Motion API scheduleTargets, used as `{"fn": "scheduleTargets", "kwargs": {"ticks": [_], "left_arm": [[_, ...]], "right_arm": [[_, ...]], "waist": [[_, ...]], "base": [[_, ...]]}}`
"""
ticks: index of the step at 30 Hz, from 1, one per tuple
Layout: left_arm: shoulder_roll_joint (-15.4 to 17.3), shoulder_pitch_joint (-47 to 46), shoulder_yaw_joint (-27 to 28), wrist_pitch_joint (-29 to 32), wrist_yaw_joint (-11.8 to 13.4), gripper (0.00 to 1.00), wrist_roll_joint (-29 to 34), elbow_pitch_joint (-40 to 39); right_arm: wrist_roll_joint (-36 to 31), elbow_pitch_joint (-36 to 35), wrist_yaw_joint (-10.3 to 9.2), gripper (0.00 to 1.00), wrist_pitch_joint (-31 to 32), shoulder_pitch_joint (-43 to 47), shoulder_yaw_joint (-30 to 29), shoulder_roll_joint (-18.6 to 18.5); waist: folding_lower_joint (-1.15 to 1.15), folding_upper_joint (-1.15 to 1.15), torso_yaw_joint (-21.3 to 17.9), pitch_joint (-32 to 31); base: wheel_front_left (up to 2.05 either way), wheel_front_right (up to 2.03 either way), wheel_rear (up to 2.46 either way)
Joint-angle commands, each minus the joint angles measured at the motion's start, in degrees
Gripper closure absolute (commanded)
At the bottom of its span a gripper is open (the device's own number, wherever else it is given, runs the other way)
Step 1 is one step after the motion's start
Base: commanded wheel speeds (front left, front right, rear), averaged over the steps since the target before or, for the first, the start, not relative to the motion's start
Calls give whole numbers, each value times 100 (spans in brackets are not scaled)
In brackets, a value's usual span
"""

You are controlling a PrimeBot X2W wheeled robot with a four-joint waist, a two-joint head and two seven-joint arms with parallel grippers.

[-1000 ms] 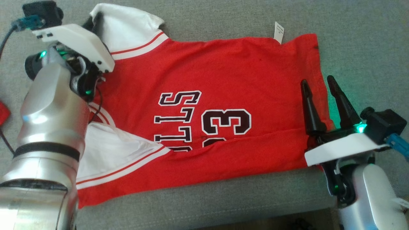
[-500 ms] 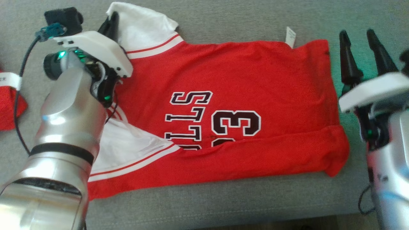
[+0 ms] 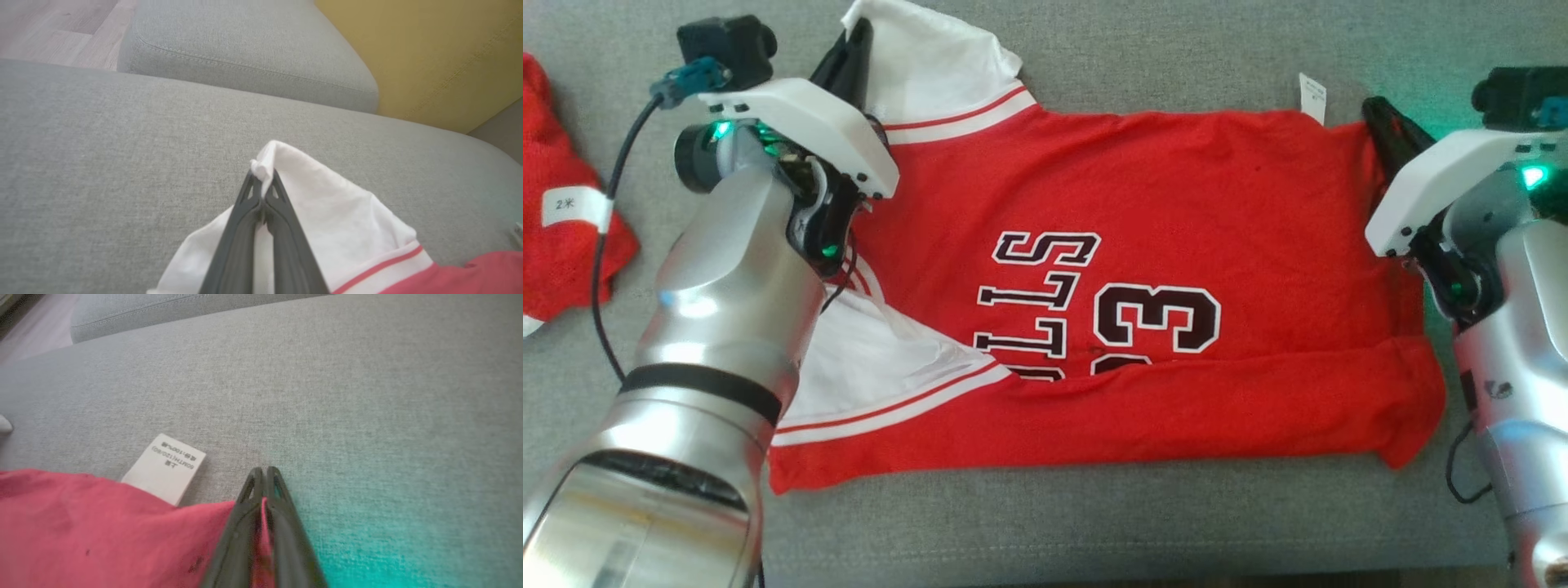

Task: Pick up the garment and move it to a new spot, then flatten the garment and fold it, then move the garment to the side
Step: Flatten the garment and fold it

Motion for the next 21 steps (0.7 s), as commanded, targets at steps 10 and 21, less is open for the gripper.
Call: {"fn": "scheduleTargets", "kwargs": {"ticks": [10, 21], "left_arm": [[561, -41, -106, -256, -35, 100, -319, -811], [869, 672, 362, -265, -35, 100, -10, -2302]], "right_arm": [[332, -888, -5, 100, -534, 311, -170, -99], [500, -1390, -5, 100, -583, 874, -424, -37]], "waist": [[0, 0, 82, -210], [0, 0, 113, -332]], "base": [[0, 0, 0], [0, 0, 0]]}}
